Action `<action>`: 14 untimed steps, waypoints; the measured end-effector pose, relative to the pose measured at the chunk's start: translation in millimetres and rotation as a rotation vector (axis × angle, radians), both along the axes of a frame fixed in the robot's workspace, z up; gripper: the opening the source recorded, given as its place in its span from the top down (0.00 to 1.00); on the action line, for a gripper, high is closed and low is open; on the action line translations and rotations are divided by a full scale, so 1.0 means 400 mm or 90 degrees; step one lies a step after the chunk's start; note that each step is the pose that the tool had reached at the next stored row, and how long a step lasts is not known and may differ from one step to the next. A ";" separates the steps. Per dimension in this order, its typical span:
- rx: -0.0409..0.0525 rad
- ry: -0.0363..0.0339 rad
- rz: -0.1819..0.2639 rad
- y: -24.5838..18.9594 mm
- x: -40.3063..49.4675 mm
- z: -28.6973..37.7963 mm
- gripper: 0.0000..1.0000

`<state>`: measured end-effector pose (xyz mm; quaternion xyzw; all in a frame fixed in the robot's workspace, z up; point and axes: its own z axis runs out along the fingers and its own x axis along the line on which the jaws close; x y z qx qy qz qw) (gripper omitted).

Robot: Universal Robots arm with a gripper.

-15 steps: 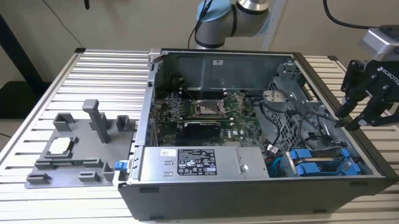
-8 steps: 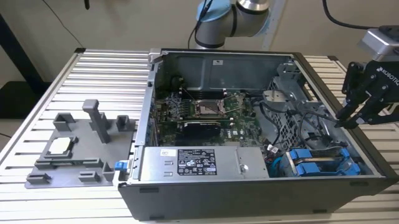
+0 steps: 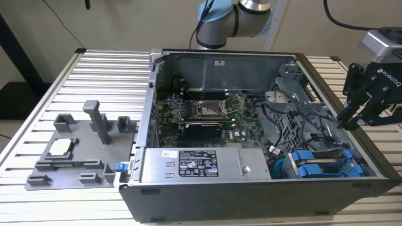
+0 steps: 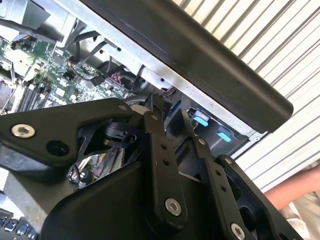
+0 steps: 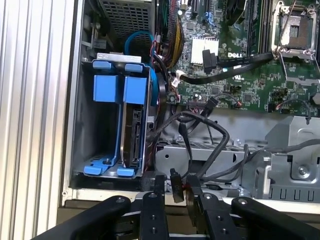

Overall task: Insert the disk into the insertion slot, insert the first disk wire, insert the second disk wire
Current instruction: 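Insert the first disk wire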

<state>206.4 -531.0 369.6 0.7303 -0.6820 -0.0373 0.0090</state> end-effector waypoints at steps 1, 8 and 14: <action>0.0000 0.0000 0.000 0.000 0.000 0.000 0.69; -0.0009 0.0026 0.000 0.000 0.000 0.000 0.71; -0.0010 0.0028 0.000 0.000 0.000 0.000 0.78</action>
